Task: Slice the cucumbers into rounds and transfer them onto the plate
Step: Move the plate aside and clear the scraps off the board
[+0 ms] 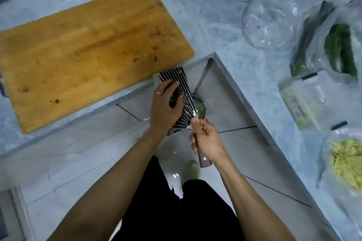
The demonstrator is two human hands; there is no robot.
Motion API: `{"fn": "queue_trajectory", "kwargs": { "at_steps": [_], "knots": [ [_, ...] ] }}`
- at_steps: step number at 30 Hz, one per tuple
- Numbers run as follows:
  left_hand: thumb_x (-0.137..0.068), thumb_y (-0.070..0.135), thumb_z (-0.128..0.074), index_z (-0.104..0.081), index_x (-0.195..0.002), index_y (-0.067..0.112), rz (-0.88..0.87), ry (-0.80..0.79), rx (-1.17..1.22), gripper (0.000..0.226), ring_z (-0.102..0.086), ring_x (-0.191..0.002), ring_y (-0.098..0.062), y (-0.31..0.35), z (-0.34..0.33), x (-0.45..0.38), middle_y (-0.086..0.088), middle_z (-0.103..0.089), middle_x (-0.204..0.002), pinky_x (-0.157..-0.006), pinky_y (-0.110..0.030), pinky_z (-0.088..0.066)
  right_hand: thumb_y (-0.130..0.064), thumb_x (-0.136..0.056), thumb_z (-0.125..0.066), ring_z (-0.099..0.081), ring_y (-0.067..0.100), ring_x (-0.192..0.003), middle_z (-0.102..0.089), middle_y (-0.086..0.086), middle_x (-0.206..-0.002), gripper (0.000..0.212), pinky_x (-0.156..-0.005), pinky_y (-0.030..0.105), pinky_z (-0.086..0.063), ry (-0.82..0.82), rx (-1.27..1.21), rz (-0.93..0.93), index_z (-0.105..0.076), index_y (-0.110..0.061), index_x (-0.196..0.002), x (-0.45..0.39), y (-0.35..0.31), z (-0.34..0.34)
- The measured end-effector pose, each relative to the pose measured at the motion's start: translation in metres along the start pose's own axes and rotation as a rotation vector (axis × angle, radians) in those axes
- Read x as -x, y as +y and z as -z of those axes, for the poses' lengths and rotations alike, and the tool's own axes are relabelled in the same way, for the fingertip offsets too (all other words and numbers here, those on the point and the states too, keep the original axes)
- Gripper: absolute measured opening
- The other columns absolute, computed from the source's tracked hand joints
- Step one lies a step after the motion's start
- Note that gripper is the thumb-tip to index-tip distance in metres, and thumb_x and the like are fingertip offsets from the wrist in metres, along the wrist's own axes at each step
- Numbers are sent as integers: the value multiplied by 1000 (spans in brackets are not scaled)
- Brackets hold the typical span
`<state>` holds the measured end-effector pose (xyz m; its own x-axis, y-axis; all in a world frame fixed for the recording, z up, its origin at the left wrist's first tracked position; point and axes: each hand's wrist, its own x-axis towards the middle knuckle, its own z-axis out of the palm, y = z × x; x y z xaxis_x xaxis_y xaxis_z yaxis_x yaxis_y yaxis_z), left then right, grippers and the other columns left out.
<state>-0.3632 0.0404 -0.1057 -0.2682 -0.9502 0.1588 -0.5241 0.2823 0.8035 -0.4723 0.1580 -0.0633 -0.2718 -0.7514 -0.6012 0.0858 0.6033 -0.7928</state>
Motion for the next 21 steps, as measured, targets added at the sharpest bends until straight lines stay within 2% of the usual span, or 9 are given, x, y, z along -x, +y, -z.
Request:
{"fn": "queue_trajectory", "kwargs": {
  "at_steps": [3,9,12,15,21],
  "knots": [
    [-94,25,-62,-63,-126,12,0,-49,-11,35,-49,-124,-24,11,-47,26,-10,-55,-133,-106,-30,-38,-38,-104,-46,-44,22,-37,-49,2,-52,36,-39,25,-38,43,-34,-56,-44,-16,-75,9,32,37],
    [-97,30,-58,-60,-131,16,94,-194,-9,37,-48,-125,-24,-14,-126,68,-9,-52,-135,-107,-32,-39,-40,-104,-45,-45,20,-39,-49,5,-55,37,-41,26,-40,52,-50,-179,-47,-15,-77,0,95,77],
    [-96,29,-60,-60,-131,16,106,-228,-22,38,-49,-124,-24,-38,-160,69,-9,-53,-135,-105,-28,-38,-41,-104,-45,-46,20,-39,-51,5,-56,38,-41,26,-41,72,-23,-205,-48,-14,-76,-28,121,88],
    [-94,30,-62,-61,-130,14,83,-250,-12,39,-52,-121,-25,-68,-194,60,-12,-55,-132,-103,-34,-43,-41,-104,-45,-47,19,-37,-51,5,-56,38,-42,26,-42,106,-22,-234,-51,-12,-79,-64,145,92],
    [-96,36,-55,-57,-133,8,66,-268,21,46,-54,-121,-27,-132,-268,40,-16,-58,-130,-103,-34,-42,-42,-104,-43,-48,18,-36,-51,10,-59,47,-39,22,-39,186,49,-229,-56,4,-96,-139,194,97]
  ]
}}
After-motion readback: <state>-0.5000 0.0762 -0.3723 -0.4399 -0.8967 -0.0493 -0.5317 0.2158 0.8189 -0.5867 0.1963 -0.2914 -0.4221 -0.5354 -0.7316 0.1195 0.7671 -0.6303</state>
